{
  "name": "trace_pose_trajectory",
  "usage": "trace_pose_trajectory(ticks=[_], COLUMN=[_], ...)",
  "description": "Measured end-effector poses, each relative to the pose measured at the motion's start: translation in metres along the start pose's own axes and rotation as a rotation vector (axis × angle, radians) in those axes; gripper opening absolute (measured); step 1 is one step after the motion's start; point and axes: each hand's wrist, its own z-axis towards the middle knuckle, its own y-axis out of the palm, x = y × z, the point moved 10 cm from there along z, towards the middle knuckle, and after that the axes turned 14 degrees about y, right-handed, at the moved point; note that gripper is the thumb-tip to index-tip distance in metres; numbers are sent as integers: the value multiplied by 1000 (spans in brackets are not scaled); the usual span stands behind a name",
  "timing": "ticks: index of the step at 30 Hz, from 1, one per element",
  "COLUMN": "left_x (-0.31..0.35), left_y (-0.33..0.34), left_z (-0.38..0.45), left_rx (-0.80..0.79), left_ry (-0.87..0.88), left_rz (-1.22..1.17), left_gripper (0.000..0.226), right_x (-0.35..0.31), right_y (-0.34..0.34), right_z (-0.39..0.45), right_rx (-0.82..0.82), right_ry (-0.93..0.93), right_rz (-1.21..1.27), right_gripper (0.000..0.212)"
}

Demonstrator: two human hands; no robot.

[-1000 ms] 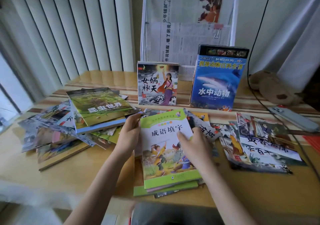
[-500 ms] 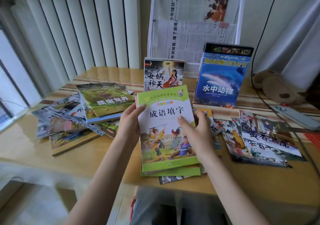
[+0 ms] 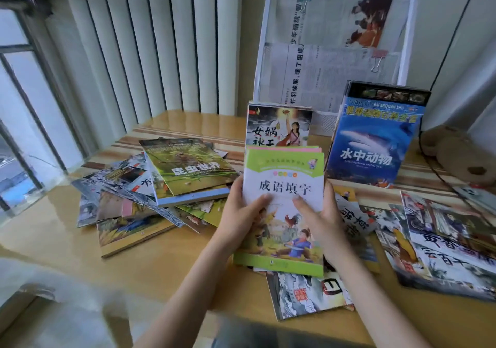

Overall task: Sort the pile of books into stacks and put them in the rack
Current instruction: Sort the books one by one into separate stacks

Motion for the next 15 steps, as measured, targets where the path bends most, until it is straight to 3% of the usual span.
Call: trace_pose_trajectory(ticks=[6,12,15], left_x=[53,114,110], left_y=[-15,-86,-132], left_z=[28,79,120], left_rx=[75,337,513], left_ry=[262,450,415], left_rz=[-42,-89,-106], left_gripper=[47,53,53], right_x=[-28,-65,-64], right_y=[13,81,125], right_z=[27,70,112], right_rx=[-50,-202,-282], right_ry=[-23,-13,157], right_rz=[-127,-190,228], right_gripper=[38,38,26])
